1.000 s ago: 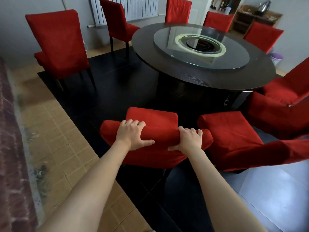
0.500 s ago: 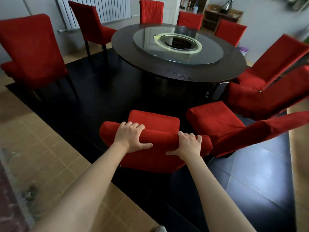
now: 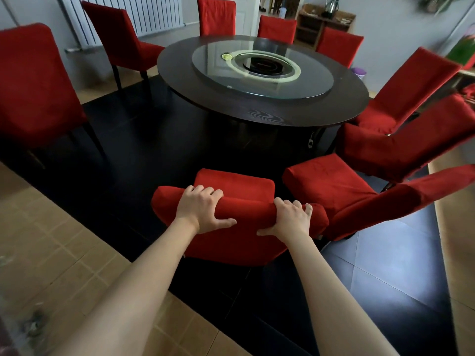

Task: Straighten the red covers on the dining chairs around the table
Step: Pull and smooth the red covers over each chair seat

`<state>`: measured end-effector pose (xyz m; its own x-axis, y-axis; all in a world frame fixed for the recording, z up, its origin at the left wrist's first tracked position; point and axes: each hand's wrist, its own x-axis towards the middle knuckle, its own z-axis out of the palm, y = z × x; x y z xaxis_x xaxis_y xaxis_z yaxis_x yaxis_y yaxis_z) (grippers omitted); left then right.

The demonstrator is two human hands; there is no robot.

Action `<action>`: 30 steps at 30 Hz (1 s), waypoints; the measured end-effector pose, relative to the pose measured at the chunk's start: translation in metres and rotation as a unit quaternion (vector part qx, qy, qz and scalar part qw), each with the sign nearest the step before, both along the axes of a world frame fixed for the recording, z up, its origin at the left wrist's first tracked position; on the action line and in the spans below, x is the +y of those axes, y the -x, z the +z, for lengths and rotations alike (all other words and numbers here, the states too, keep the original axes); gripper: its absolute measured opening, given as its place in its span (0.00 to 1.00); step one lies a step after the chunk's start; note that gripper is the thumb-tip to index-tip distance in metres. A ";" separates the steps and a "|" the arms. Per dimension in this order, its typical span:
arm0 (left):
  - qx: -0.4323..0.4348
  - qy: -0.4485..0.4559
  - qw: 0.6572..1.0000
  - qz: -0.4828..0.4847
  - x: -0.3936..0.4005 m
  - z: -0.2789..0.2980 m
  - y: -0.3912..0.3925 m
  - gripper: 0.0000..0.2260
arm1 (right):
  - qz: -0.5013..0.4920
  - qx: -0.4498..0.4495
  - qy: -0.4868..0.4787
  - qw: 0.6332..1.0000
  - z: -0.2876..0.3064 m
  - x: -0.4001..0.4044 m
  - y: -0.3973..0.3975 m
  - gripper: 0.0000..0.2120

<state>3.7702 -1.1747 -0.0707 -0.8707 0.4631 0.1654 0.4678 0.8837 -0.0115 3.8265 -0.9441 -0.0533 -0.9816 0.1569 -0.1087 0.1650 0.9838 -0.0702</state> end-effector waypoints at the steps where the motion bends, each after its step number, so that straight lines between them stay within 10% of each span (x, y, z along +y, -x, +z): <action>1: 0.003 0.000 1.000 -0.001 -0.001 0.000 0.006 0.43 | -0.001 0.000 0.000 1.000 0.000 -0.001 0.005 0.41; 30: 0.015 0.007 1.000 0.008 0.024 -0.001 0.148 0.45 | -0.003 0.003 -0.005 1.000 -0.003 0.022 0.148 0.42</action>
